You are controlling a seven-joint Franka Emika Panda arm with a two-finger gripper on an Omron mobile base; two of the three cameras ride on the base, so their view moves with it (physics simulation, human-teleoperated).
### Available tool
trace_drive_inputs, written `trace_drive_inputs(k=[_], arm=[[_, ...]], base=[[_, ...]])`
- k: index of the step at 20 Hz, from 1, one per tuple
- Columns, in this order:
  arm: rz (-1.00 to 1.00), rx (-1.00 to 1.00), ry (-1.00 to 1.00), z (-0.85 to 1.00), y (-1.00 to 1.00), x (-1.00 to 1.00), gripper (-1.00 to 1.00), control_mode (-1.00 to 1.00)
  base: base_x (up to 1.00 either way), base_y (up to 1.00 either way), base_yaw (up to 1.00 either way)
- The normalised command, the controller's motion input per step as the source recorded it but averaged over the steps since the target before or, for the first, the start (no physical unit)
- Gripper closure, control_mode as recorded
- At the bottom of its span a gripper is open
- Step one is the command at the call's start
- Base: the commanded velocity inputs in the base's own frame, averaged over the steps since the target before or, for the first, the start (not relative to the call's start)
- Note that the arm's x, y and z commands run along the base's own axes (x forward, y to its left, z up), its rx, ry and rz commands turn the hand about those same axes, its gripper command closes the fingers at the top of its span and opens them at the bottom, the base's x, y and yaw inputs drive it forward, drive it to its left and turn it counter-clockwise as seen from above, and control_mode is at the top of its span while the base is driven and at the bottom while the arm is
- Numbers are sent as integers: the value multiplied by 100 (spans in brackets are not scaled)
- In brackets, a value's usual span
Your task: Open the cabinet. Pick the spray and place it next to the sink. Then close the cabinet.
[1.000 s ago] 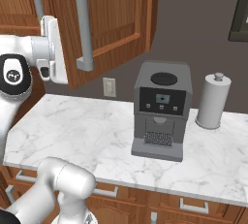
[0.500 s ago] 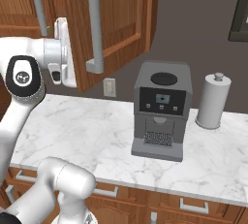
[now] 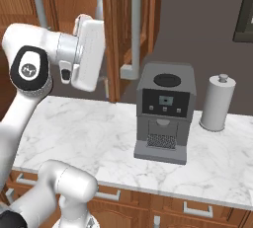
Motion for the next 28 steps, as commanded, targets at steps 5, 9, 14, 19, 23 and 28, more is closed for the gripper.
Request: trace_drive_inputs(k=[5,9,14,19,23,28], arm=[[-11,13,0,1,-41,-16,-100,-100],[-3,6,-3,-14,-2,-1,-100,-100],[0,3,-6,-11,49,0,-100,-100],[5,1,0,0,62,-1,-100,-100],[20,0,7,4,62,-9,-100,-100],[28,0,23,15,54,-14,-100,-100]], base=[[0,0,0],[0,0,0],[0,0,0],[0,0,0],[0,0,0],[0,0,0]])
